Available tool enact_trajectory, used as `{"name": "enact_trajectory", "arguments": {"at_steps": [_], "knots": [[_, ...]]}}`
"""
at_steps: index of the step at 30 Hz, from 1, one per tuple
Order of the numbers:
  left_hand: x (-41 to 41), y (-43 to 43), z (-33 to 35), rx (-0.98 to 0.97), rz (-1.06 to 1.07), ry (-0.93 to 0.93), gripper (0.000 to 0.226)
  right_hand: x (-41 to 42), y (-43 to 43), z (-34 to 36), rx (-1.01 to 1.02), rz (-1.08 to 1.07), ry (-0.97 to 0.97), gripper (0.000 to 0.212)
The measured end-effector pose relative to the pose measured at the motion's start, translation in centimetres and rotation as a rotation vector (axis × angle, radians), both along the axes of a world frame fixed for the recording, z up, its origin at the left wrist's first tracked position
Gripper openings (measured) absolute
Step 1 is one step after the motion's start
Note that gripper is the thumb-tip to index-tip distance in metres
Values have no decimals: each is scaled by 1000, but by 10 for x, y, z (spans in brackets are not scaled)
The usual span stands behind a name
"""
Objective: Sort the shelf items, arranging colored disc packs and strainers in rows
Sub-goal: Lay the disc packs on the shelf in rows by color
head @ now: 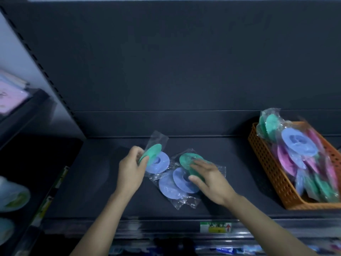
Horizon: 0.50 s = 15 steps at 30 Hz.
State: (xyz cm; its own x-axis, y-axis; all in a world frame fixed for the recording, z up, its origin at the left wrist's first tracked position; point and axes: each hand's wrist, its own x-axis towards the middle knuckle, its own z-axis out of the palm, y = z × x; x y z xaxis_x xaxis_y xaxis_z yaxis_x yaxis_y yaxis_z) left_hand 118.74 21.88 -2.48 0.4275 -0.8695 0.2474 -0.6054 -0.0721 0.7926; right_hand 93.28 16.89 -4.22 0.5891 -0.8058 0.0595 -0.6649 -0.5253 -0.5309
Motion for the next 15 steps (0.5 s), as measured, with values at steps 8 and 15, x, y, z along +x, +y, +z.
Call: {"name": "enact_trajectory", "arguments": {"at_steps": [8,15], "knots": [[-14,12,-15,83,-323,-360,20,-16,-22,1,279,-506,62,56],[-13,15,-29,241,-225,-45,60,-14,-39,6,606,-518,-136,48]]}}
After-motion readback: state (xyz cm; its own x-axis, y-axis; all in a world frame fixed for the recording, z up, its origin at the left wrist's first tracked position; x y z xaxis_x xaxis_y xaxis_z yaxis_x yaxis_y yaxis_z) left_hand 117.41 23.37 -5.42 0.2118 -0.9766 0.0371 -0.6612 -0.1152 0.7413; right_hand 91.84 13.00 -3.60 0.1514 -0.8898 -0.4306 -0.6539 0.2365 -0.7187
